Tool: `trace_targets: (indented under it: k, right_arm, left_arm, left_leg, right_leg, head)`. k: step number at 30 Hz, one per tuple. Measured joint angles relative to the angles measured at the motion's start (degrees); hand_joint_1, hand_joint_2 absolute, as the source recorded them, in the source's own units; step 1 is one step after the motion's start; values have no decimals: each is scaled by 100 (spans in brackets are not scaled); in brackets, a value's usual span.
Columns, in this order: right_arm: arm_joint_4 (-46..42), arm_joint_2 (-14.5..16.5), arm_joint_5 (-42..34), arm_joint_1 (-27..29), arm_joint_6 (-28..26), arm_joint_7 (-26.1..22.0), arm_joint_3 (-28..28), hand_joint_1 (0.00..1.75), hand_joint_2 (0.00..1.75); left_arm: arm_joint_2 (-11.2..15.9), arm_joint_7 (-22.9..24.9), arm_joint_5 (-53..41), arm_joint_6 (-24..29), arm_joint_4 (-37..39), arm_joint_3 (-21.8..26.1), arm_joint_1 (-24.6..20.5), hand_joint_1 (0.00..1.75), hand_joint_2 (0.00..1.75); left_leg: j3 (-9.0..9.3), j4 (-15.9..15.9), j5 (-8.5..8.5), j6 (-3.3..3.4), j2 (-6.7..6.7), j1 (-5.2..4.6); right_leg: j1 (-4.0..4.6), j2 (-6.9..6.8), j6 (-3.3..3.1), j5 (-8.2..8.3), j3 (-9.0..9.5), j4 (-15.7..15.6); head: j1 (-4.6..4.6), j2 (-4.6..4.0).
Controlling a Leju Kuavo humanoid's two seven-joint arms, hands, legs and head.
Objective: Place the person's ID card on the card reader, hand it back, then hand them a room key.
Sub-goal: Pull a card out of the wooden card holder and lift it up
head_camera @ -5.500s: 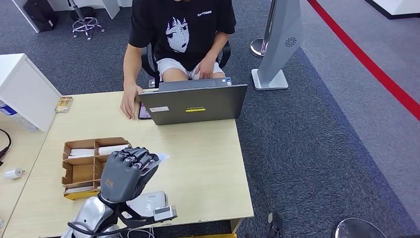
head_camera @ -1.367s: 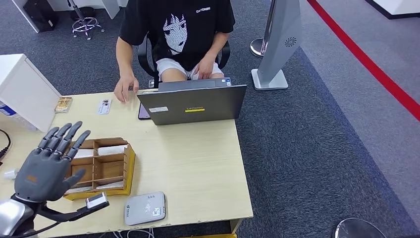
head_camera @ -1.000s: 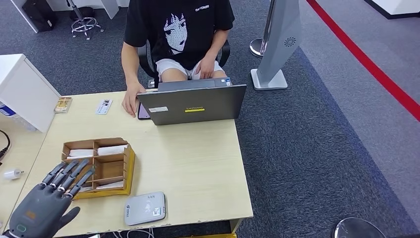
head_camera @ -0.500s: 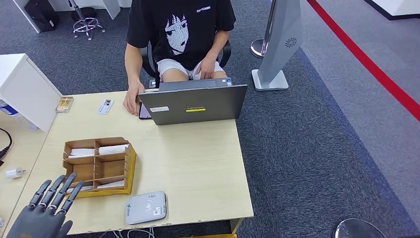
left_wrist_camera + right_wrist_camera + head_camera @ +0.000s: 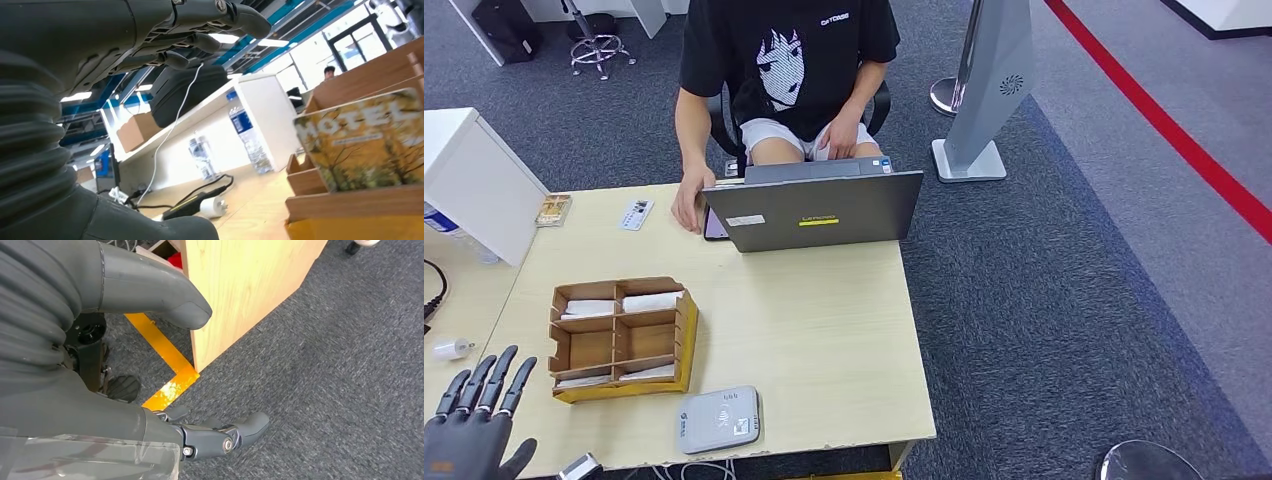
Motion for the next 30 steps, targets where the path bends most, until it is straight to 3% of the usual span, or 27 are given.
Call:
trace_targets:
  k: [9,19,30]
  right_arm:
    - [23,0,245,-98,-67,19,1,0,175]
    - [58,-2,339,-216,-77,66,7,0,175]
    - [90,-20,348,-226,-89,79,7,0,175]
  left_arm:
    - [-262,-480,-167,299,765,347,-397,0,175]
    - [-251,-655,-395,412,1387,413,-945,0,175]
    - [-254,-657,-413,390,1596,303,-1107,0,175]
  left_leg:
    - [2,0,4,-3,-4,1]
    - [2,1,9,-6,-9,1]
    - [1,1,8,-6,-8,0]
  right_leg:
    - [0,-3,-2,3,1,0]
    - [1,-5,-2,5,1,1]
    - [0,-4,-1,5,-1,0]
  head:
    - [1,0]
    - [2,0]
    - [1,0]
